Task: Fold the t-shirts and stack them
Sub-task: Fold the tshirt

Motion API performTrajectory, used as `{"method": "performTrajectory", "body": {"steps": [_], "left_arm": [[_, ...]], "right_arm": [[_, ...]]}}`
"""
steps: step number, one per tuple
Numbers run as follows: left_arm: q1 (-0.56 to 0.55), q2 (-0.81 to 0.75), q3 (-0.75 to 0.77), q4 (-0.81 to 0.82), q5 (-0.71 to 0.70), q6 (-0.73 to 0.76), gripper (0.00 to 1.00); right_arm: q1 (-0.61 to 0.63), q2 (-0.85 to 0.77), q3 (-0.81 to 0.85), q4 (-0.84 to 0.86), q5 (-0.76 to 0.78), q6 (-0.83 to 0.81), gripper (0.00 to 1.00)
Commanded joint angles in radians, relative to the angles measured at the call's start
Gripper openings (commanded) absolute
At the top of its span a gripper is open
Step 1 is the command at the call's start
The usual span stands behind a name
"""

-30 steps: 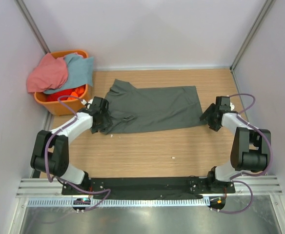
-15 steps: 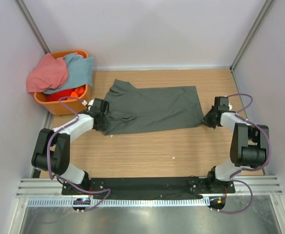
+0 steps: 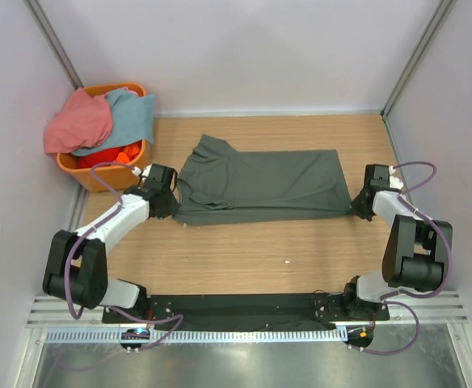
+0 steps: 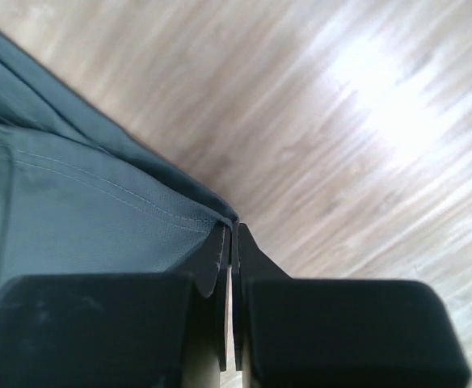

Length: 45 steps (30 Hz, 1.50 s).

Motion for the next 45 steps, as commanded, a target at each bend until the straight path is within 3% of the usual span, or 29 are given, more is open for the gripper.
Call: {"method": "performTrajectory", "body": {"steps": [1, 4, 5, 8, 9, 11, 15, 18, 19, 22, 26, 29, 39, 45], "left_arm": [[0.004, -0.059, -0.024, -0.051, 0.008, -0.022, 0.02], [0.004, -0.063, -0.063, -0.037, 0.037, -0.026, 0.05], [0.004, -0.060, -0.084, -0.031, 0.042, -0.026, 0.21], [0.004, -0.057, -0.110, -0.019, 0.057, -0.026, 0.50], [0.004, -0.063, -0.113, -0.019, 0.060, -0.026, 0.60], [0.002, -0.088, -0.112, -0.026, 0.062, -0.020, 0.64], [-0.019, -0.201, -0.084, -0.085, 0.002, -0.022, 0.64], [-0.056, -0.279, -0.077, -0.088, -0.026, -0.029, 0.64], [-0.087, -0.296, -0.083, -0.083, -0.035, -0.036, 0.64], [-0.127, -0.295, -0.129, -0.008, -0.026, -0.039, 0.63], [-0.153, -0.202, -0.181, 0.125, 0.026, -0.046, 0.59], [-0.157, -0.123, -0.199, 0.177, 0.026, -0.046, 0.56], [-0.157, -0.062, -0.239, 0.220, 0.002, -0.051, 0.50], [-0.157, -0.077, -0.256, 0.223, -0.001, -0.054, 0.50]], "right_arm": [[-0.005, -0.013, -0.027, -0.021, 0.110, 0.005, 0.01], [-0.005, -0.001, -0.033, -0.025, 0.090, -0.001, 0.01], [-0.005, -0.004, -0.035, -0.030, 0.087, -0.001, 0.02], [-0.005, -0.040, -0.030, -0.045, 0.090, -0.001, 0.50], [-0.005, -0.059, -0.027, -0.057, 0.102, 0.004, 0.78], [-0.005, -0.115, -0.013, -0.080, 0.120, 0.004, 0.91], [0.038, -0.224, 0.037, -0.141, 0.114, -0.015, 0.91], [0.186, -0.284, 0.098, -0.171, 0.128, -0.019, 0.90], [0.310, -0.286, 0.120, -0.175, 0.139, -0.016, 0.89], [0.514, -0.243, 0.200, -0.180, 0.110, 0.001, 0.84], [0.694, -0.141, 0.333, -0.174, 0.071, 0.002, 0.70], [0.795, -0.036, 0.405, -0.128, 0.006, 0.001, 0.66], [1.039, 0.420, 0.772, -0.244, 0.059, -0.053, 0.56], [1.113, 0.541, 0.892, -0.295, 0.072, -0.059, 0.56]]}}
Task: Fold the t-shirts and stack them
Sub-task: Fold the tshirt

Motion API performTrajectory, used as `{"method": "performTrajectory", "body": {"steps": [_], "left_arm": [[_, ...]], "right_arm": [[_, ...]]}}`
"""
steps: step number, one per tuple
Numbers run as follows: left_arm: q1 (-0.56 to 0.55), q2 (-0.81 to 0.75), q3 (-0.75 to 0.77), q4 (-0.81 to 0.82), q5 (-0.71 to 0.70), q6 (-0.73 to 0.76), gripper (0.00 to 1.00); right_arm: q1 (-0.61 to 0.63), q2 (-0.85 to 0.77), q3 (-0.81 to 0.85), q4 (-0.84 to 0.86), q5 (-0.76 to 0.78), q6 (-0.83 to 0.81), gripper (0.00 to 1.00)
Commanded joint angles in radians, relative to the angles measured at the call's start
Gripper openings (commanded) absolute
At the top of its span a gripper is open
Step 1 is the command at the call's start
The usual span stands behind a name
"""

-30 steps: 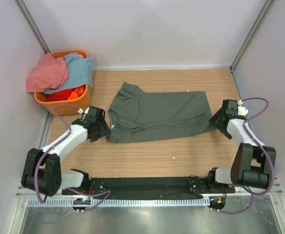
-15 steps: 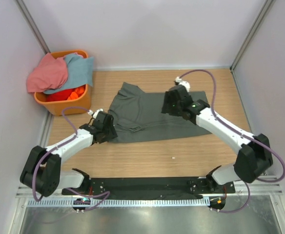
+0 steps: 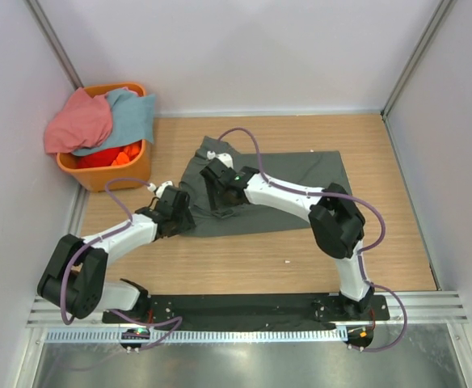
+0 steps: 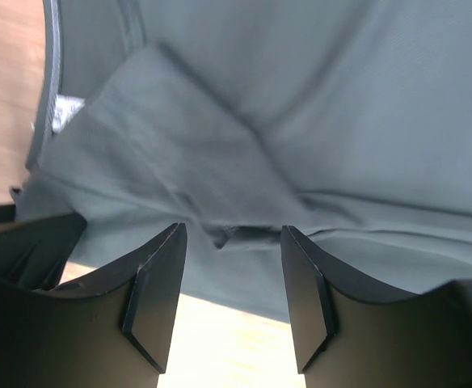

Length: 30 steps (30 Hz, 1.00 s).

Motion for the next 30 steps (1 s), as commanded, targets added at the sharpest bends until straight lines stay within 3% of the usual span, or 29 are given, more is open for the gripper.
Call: {"method": "performTrajectory", "body": {"steps": [1, 12, 16, 18, 21, 22, 24, 30], "left_arm": [[-0.002, -0.006, -0.026, 0.017, -0.015, -0.013, 0.50], [-0.002, -0.012, -0.032, 0.005, -0.020, -0.022, 0.50], [-0.002, -0.018, -0.035, 0.005, -0.022, -0.024, 0.50], [-0.003, -0.021, -0.035, 0.005, -0.022, -0.024, 0.49], [-0.002, -0.016, -0.034, 0.003, -0.022, -0.022, 0.49], [-0.003, -0.016, -0.034, 0.005, -0.022, -0.022, 0.49], [-0.003, -0.016, -0.034, 0.005, -0.023, -0.022, 0.49], [-0.002, -0.016, -0.034, 0.003, -0.022, -0.022, 0.48]], "right_arm": [[0.022, 0.021, 0.065, -0.047, 0.014, -0.017, 0.56], [0.051, 0.118, 0.109, -0.088, 0.037, -0.019, 0.54], [0.051, 0.142, 0.120, -0.088, 0.069, -0.026, 0.47], [0.051, 0.164, 0.140, -0.097, 0.080, -0.037, 0.41], [0.051, 0.188, 0.181, -0.116, 0.102, -0.056, 0.23], [0.051, 0.201, 0.206, -0.125, 0.109, -0.059, 0.09], [0.051, 0.207, 0.229, -0.148, 0.144, -0.069, 0.01], [0.006, 0.242, 0.399, -0.235, 0.229, -0.109, 0.01]]}}
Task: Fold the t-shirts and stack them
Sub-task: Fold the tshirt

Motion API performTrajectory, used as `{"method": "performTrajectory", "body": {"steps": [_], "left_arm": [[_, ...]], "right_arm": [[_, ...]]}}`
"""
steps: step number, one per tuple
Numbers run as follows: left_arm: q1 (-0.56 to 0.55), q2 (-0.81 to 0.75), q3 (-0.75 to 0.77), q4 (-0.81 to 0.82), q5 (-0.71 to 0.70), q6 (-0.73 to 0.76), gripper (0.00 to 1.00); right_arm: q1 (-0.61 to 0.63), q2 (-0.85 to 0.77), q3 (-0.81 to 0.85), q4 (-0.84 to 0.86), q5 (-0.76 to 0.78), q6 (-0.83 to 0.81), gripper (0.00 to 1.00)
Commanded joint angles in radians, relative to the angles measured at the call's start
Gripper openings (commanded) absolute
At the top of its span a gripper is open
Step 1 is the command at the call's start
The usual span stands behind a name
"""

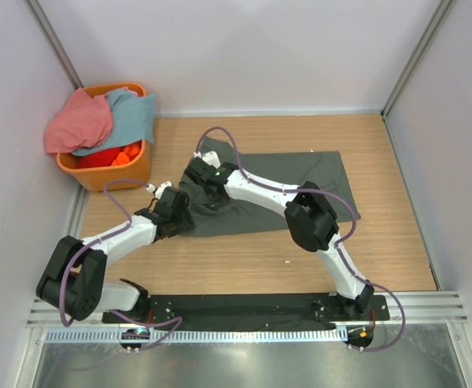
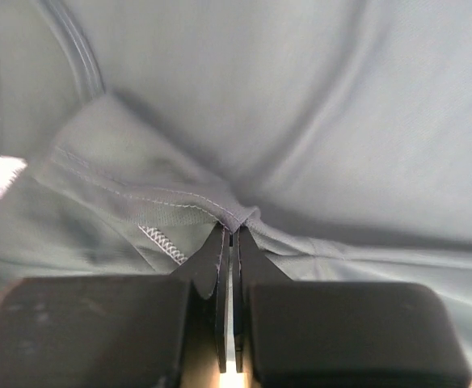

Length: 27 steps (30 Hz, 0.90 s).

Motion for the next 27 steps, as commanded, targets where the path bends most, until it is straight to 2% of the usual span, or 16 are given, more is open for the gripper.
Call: {"method": "performTrajectory", "body": {"steps": [1, 3, 6, 7, 8, 12, 15, 18, 22, 27], "left_arm": [[-0.003, -0.002, -0.019, -0.012, -0.015, -0.013, 0.48], [-0.001, 0.003, -0.018, -0.016, -0.015, -0.016, 0.48], [-0.001, 0.009, -0.013, -0.021, -0.013, -0.019, 0.48], [-0.001, 0.013, -0.013, -0.024, -0.012, -0.019, 0.48], [-0.001, 0.013, -0.013, -0.024, -0.012, -0.019, 0.48], [-0.001, 0.019, -0.009, -0.030, -0.009, -0.019, 0.48], [-0.003, 0.015, -0.009, -0.035, -0.009, -0.019, 0.48], [-0.003, 0.009, -0.005, -0.045, -0.012, -0.019, 0.48], [-0.003, 0.004, -0.013, -0.050, -0.013, -0.022, 0.48], [-0.003, 0.001, -0.015, -0.050, -0.018, -0.022, 0.48]], "right_arm": [[-0.041, 0.008, 0.143, -0.054, 0.075, -0.032, 0.02], [-0.081, 0.028, 0.167, -0.068, 0.070, -0.032, 0.06], [-0.142, 0.063, 0.200, -0.077, 0.040, -0.021, 0.52], [-0.154, 0.072, 0.223, -0.086, 0.032, -0.018, 0.71], [-0.167, 0.080, 0.239, -0.107, 0.035, -0.015, 0.74], [-0.190, 0.051, 0.247, -0.123, 0.047, -0.021, 0.77], [-0.174, -0.035, 0.119, -0.008, -0.023, -0.043, 0.76], [-0.132, -0.147, 0.006, 0.067, -0.094, -0.049, 0.70], [-0.081, -0.155, -0.060, 0.093, -0.151, -0.046, 0.66], [-0.049, -0.101, -0.034, 0.090, -0.163, -0.038, 0.61]]}}
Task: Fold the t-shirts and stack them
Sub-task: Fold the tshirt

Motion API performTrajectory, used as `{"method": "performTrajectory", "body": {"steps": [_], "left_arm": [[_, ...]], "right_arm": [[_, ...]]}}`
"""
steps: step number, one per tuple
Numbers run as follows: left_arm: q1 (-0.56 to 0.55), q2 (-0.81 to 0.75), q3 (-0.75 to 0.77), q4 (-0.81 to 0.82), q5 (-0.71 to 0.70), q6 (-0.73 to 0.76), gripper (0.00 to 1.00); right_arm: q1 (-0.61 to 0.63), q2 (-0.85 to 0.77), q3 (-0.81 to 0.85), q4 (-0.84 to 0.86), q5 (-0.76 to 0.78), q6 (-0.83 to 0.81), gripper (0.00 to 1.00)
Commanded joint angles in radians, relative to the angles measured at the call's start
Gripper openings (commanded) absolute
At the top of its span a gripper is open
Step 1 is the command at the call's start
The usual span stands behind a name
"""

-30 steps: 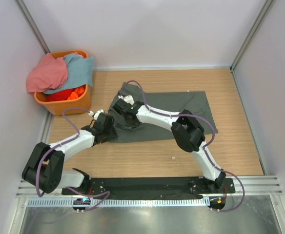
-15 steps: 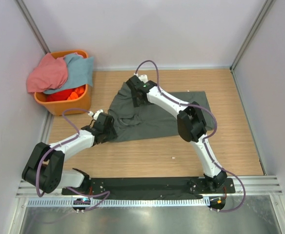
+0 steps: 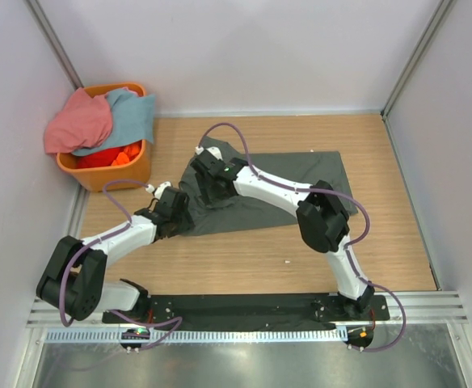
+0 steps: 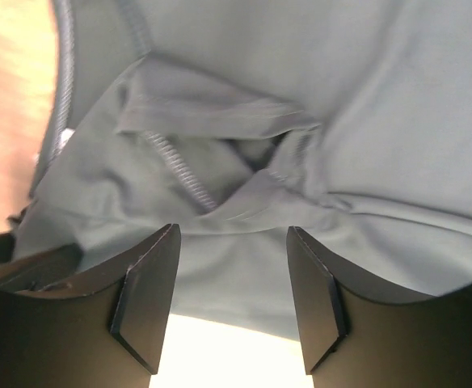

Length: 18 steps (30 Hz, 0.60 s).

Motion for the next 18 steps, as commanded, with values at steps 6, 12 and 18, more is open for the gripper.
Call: {"method": "performTrajectory", "body": {"steps": [6, 12, 18], "left_arm": [[-0.003, 0.004, -0.015, -0.046, -0.017, -0.007, 0.48], [-0.003, 0.001, -0.016, -0.046, -0.019, -0.005, 0.47], [-0.003, -0.001, -0.015, -0.045, -0.020, -0.003, 0.47]], "right_arm": [[0.008, 0.049, 0.077, 0.005, -0.014, 0.002, 0.58], [0.010, 0.084, 0.097, -0.007, 0.003, 0.007, 0.55], [0.014, 0.115, 0.120, -0.022, 0.024, 0.012, 0.50]]}}
